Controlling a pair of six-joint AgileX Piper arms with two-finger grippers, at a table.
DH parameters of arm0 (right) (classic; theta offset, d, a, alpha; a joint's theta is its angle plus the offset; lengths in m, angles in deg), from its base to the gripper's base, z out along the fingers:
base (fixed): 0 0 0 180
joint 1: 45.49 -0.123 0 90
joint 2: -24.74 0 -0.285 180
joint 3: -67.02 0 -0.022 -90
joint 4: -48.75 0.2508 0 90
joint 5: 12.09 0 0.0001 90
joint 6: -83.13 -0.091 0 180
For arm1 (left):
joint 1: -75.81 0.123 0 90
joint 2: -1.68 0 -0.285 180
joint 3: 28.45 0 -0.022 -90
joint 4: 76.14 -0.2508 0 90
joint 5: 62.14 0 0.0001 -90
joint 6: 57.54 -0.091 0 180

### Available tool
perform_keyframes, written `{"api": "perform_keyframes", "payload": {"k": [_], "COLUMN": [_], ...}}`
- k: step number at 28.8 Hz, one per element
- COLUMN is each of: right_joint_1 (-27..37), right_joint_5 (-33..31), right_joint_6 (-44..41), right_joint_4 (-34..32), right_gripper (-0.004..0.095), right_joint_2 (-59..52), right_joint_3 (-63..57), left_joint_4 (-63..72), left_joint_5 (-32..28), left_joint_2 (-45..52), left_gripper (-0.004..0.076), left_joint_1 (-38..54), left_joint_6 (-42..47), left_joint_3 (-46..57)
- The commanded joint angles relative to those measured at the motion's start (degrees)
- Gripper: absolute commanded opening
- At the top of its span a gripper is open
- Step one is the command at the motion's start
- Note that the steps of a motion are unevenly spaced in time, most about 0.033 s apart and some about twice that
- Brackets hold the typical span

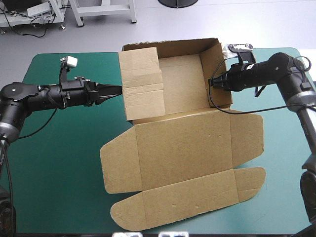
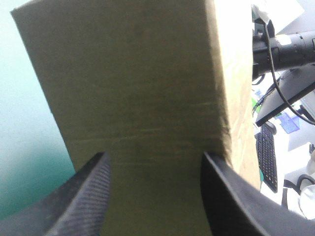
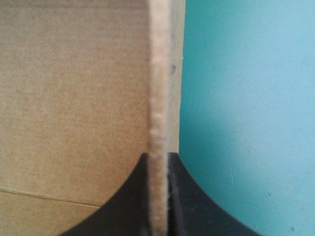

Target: Fold the box

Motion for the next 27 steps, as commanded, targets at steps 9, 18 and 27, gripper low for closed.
{"api": "perform_keyframes", "payload": {"k": [9,18,27], "right_joint_1": [-3.2,-7.7,-13.5], "right_joint_5": [6.0,8.7,10.7], "right_joint_6": [-3.8,-11.4,-23.8], "right_joint_4": [-0.1,-7.5,-16.9], "right_gripper": [-0.0024,-0.0024,-0.0024], "right_joint_2": [-2.1,-2.1,-2.1], "right_joint_3": [1.9,1.9,1.9], "left_joint_4": [5.9,4.4,-11.0], "left_joint_5": [4.6,2.9,-15.9], "left_joint_2": [2.1,2.1,6.1], "left_gripper": [0.0453,0.0452,0.0450], "left_joint_1": [-0.4,-0.4,-7.0], "left_joint_6": [0.4,0.8,7.9], "left_joint_3": [-1.7,-1.7,-1.7]}}
